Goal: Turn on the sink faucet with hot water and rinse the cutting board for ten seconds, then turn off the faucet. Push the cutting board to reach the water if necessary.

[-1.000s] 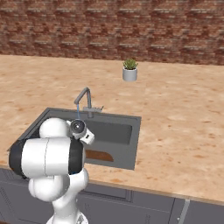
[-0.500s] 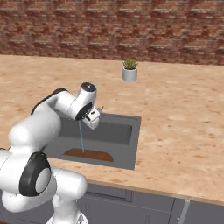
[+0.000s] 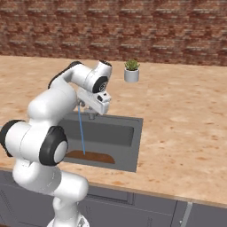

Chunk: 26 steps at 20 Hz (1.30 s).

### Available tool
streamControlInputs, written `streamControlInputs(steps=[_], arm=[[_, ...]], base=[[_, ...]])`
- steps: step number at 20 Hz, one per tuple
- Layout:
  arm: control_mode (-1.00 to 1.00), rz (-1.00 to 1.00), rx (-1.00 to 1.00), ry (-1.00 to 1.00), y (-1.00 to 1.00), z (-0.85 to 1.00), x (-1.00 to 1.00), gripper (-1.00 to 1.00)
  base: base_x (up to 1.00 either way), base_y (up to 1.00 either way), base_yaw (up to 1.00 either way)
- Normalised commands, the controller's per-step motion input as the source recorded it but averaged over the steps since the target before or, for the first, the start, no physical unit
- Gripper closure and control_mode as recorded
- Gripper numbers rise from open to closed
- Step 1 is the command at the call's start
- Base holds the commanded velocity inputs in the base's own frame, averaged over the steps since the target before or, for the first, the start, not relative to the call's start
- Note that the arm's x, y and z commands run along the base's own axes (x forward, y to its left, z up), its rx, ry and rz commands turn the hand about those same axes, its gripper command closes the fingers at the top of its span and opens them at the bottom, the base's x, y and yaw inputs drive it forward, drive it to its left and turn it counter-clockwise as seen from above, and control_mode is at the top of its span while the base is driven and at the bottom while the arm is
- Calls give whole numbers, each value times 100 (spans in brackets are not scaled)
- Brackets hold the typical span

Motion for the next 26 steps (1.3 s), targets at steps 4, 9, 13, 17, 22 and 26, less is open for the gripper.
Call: streamControlInputs(steps=[4,9,13,17,22,26], arm=[[-100,28,0,-24,-24,-2,3,-100],[-100,34,4,-27,-30,0,24,-100],[-100,33,1,-15,-24,-7,26,-100],[-100,29,0,-17,-8,-2,18,-100],[-100,12,0,-2,0,0,25,-100],[-100,1,0,-1,8,0,38,-100]], base=[[0,0,0],[0,0,0],[0,0,0],[0,0,0],[0,0,0],[0,0,0]])
